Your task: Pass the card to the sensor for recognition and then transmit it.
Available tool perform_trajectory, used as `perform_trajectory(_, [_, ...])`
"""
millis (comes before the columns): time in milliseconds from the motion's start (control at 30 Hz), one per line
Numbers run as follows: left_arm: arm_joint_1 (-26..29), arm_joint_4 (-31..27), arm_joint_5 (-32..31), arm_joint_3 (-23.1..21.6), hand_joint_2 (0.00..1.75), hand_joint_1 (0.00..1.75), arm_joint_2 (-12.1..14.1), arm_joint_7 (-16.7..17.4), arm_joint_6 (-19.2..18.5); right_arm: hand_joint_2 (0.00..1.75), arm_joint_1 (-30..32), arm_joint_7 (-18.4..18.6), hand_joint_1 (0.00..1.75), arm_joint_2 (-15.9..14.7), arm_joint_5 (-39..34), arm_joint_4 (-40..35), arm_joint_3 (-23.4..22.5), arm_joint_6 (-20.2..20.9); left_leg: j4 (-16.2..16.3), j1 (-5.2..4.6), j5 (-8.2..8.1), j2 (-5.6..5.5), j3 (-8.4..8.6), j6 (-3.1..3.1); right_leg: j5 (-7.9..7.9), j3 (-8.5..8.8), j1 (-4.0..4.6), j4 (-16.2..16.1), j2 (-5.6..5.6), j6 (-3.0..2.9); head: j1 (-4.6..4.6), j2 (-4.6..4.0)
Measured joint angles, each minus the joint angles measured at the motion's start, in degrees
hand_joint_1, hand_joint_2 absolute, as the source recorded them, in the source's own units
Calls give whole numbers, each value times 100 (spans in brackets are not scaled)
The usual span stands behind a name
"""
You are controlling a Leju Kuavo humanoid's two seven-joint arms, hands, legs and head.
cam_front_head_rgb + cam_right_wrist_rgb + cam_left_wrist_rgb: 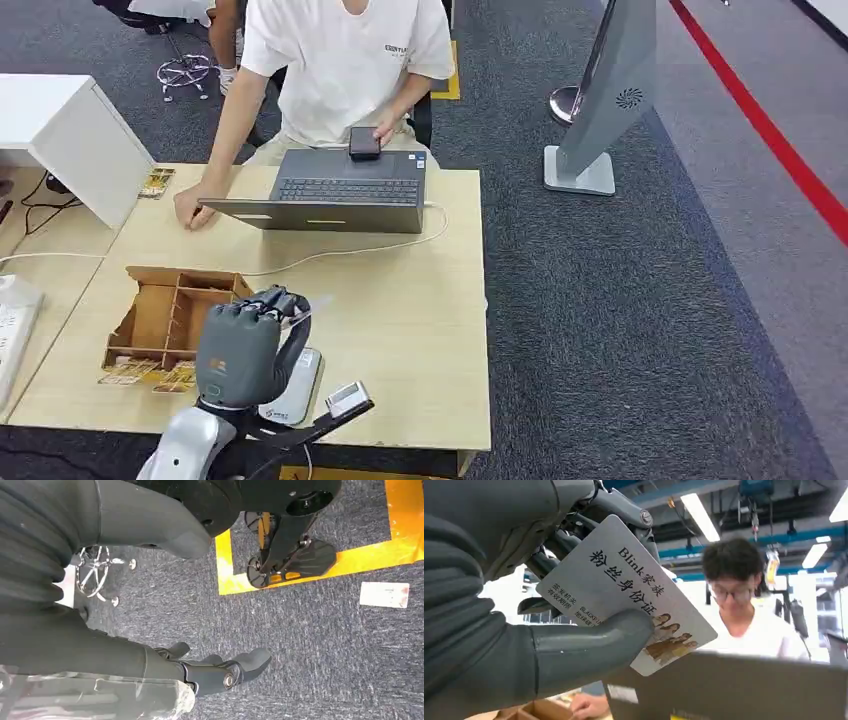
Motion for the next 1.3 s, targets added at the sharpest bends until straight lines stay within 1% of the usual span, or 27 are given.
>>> perform_trajectory(100, [85, 102, -61, -22, 175, 175, -4, 124, -364, 175, 1, 33, 0, 4, -2, 0, -11, 9, 0, 0, -1, 0, -1, 0, 0, 0, 0, 0, 1, 0, 0, 0])
perform_trajectory(200, [227, 245, -269, -20, 175, 175, 29, 440, -763, 175, 2, 87, 0, 4, -4, 0, -22, 33, 0, 0, -2, 0, -1, -1, -1, -2, 0, 0, 1, 0, 0, 0])
perform_trajectory(333, [363, 385, -380, -22, 175, 175, 101, 586, -900, 175, 0, 100, 0, 4, -4, 0, -42, 39, 0, 0, -2, -1, -3, -1, -1, -2, 0, -1, 0, 0, 0, 0])
perform_trajectory(467, [453, 466, -404, -24, 175, 175, 206, 842, -1106, 175, 3, 118, 0, 4, -22, 0, -61, 28, 0, 0, -2, 0, -2, -1, -1, -2, 0, 0, 0, 0, 0, -2])
perform_trajectory(600, [614, 507, -339, -26, 175, 175, 400, 1080, -1077, 175, 2, 127, 0, 4, -59, 0, -116, 31, 0, 1, -1, -1, -2, -1, -1, -1, 0, 0, -1, 0, 0, 0])
perform_trajectory(733, [821, 507, -164, -26, 175, 175, 588, 1336, -1068, 175, 14, 127, 0, -63, -55, -9, -162, 361, -1, 1, -2, 0, -3, -1, -2, -2, 0, 0, 0, 0, 0, 0])
perform_trajectory(867, [960, 507, -79, -26, 175, 175, 704, 1443, -1077, 175, 15, 153, 0, -125, -13, -11, -184, 400, -1, 0, -2, -1, -3, -1, -2, -2, 0, -1, -2, 0, 2, 0])
perform_trajectory(1000, [980, 529, 39, -26, 175, 175, 732, 1460, -1095, 175, 16, 168, 0, -153, 17, -15, -184, 400, 0, 0, -2, -1, -3, 0, -2, -1, 0, -1, -3, 0, 0, 0])
perform_trajectory(1100, [959, 594, 162, -18, 175, 175, 721, 1460, -1186, 175, 16, 155, 0, -166, 26, -15, -184, 404, 0, 0, -1, -1, -1, 0, -1, 0, 0, -1, -3, 0, 0, 0])
perform_trajectory(1200, [891, 759, 324, 46, 175, 175, 673, 1473, -1326, 175, 15, 157, 0, -179, 98, -15, -184, 407, 0, 0, -1, -1, -1, 0, -1, 0, 0, -1, -3, 0, 0, 0])
perform_trajectory(1300, [826, 986, 404, 151, 175, 175, 612, 1473, -1372, 175, 15, 179, 0, -186, 144, -15, -184, 407, 0, 1, -1, -1, 0, 0, -1, 0, 0, 0, -2, 0, -2, 0])
